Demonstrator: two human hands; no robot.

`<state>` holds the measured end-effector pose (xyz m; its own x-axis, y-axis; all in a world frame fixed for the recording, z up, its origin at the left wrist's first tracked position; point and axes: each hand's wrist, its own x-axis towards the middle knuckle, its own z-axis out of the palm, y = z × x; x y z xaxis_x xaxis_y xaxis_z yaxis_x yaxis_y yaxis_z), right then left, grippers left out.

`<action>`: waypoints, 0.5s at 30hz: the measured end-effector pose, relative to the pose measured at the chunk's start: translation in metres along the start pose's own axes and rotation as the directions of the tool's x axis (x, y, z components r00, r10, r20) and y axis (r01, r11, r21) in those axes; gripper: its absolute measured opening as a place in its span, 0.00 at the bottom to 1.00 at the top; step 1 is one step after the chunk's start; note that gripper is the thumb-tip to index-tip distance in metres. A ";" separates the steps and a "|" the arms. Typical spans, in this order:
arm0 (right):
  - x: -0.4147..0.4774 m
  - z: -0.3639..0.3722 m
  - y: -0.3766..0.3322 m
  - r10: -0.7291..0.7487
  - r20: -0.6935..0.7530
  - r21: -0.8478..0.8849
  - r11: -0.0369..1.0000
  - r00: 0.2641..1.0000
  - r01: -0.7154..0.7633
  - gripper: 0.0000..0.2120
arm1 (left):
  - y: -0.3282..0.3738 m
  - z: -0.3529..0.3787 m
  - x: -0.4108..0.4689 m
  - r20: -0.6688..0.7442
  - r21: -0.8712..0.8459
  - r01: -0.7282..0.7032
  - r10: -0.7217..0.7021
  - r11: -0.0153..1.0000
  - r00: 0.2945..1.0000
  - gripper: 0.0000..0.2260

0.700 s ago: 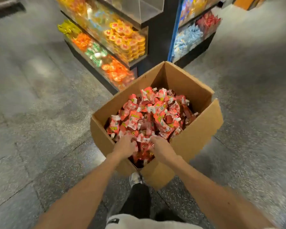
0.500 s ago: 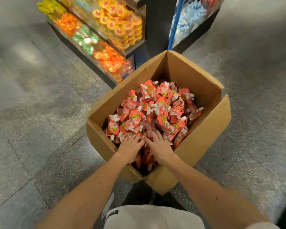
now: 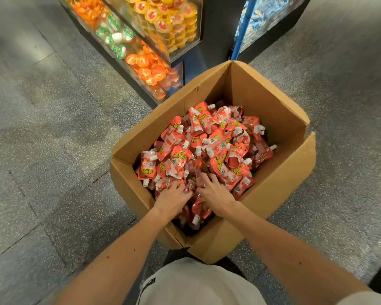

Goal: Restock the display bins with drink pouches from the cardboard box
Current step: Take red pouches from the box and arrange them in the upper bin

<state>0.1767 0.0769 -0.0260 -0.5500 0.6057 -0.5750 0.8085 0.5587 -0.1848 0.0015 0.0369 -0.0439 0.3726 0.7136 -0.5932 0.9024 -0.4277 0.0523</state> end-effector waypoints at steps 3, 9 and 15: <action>-0.002 -0.001 0.009 -0.022 -0.012 0.030 0.999 1.000 0.022 0.22 | -0.005 -0.004 -0.001 -0.055 0.002 0.023 -0.023 1.000 0.998 0.19; -0.014 0.000 0.027 -0.051 -0.095 0.250 0.966 0.994 0.073 0.24 | -0.023 -0.030 -0.011 -0.136 -0.187 0.107 -0.134 0.976 0.982 0.22; -0.027 -0.017 0.041 0.161 -0.107 0.754 0.656 0.981 -0.025 0.26 | -0.047 -0.056 -0.009 -0.139 -0.823 0.178 -0.494 0.540 0.859 0.34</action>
<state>0.2212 0.0934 -0.0045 -0.4320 0.7447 -0.5087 0.7024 -0.0759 -0.7077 -0.0321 0.0823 0.0040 -0.0957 0.9007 -0.4238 0.7316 0.3523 0.5837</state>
